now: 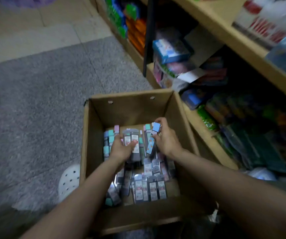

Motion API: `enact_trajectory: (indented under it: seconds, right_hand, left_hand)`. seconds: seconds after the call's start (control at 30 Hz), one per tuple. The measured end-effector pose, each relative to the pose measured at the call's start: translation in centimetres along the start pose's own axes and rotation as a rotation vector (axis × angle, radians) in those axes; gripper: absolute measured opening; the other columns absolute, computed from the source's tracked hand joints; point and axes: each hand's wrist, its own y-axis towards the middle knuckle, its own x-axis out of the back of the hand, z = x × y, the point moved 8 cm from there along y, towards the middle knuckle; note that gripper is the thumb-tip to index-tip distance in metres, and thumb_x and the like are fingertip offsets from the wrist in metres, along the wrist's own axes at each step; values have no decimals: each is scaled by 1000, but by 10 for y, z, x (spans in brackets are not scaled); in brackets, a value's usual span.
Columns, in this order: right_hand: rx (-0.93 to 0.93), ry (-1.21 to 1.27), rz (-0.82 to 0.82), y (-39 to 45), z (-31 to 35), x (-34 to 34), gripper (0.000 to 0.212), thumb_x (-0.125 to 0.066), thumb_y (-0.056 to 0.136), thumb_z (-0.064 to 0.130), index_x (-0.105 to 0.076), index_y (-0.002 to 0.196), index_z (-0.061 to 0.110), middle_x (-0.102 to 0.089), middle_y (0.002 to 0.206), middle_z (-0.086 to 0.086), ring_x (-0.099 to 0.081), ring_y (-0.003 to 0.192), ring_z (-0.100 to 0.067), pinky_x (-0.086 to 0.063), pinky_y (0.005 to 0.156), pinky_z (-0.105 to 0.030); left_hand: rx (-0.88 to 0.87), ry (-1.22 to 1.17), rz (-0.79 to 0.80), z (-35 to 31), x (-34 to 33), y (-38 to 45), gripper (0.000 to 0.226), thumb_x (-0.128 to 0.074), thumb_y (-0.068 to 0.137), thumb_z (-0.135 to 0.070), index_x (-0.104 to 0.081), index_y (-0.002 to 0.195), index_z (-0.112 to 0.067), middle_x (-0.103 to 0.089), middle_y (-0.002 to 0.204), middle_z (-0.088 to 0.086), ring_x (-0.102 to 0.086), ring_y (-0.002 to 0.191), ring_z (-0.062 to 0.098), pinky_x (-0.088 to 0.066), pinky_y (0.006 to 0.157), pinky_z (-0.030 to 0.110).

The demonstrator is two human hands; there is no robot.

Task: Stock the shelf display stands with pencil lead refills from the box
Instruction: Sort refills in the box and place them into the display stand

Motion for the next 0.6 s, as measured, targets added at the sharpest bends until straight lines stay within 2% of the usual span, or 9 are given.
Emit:
enact_trajectory:
  seconds: [0.07, 0.13, 0.17, 0.3, 0.37, 0.47, 0.57, 0.6]
  right_hand:
    - [94, -2, -70, 0, 37, 51, 42, -63, 88, 6, -43, 122, 20, -64, 103, -9, -61, 89, -28, -48, 80, -37]
    - [176, 8, -171, -9, 72, 105, 41, -66, 86, 6, -46, 119, 19, -66, 93, -5, -63, 81, -25, -50, 77, -37]
    - [204, 3, -211, -14, 87, 126, 41, -67, 86, 7, -46, 118, 20, -66, 90, -3, -63, 79, -24, -50, 75, -37]
    - [309, -29, -341, -45, 124, 198, 43, -69, 86, 12, -44, 116, 27, -62, 86, 5, -64, 78, -20, -51, 76, -36]
    - [339, -59, -391, -61, 134, 228, 43, -69, 87, 14, -42, 117, 28, -61, 86, 9, -63, 76, -14, -51, 73, -32]
    - [346, -85, -473, -83, 143, 270, 42, -68, 90, 16, -39, 115, 33, -58, 81, 15, -62, 63, -1, -45, 55, -15]
    - [339, -110, -555, -104, 150, 309, 41, -69, 89, 18, -41, 114, 32, -58, 82, 14, -62, 63, -1, -47, 57, -20]
    - [339, -130, -583, -111, 152, 323, 41, -71, 88, 19, -41, 113, 32, -58, 83, 15, -62, 65, -1, -49, 59, -21]
  left_hand:
    - [-158, 82, 65, -58, -11, -2, 34, -70, 86, -8, -52, 115, -3, -65, 106, 16, -64, 94, 27, -54, 89, 39]
    - [-304, 141, 168, -121, -25, -15, 30, -70, 86, -4, -50, 109, -7, -64, 95, 9, -62, 82, 18, -55, 74, 29]
    - [-361, 167, 222, -147, -32, -20, 31, -69, 86, -2, -49, 109, -8, -64, 95, 10, -62, 81, 17, -55, 72, 28]
    - [-533, 258, 300, -226, -53, -50, 34, -69, 85, 1, -47, 110, -7, -63, 99, 14, -61, 91, 23, -51, 87, 40]
    - [-552, 184, 317, -247, -64, -66, 33, -69, 85, 1, -50, 111, -6, -64, 101, 15, -62, 92, 25, -52, 86, 41]
    - [-555, 69, 373, -266, -88, -91, 28, -69, 86, -3, -53, 109, -7, -68, 99, 13, -66, 91, 28, -56, 80, 42]
    - [-545, -38, 481, -281, -115, -116, 32, -67, 89, -6, -53, 118, -3, -70, 100, 15, -68, 86, 25, -58, 73, 39]
    - [-535, -78, 517, -285, -123, -123, 33, -66, 90, -7, -52, 120, -3, -70, 100, 14, -68, 88, 25, -58, 75, 41]
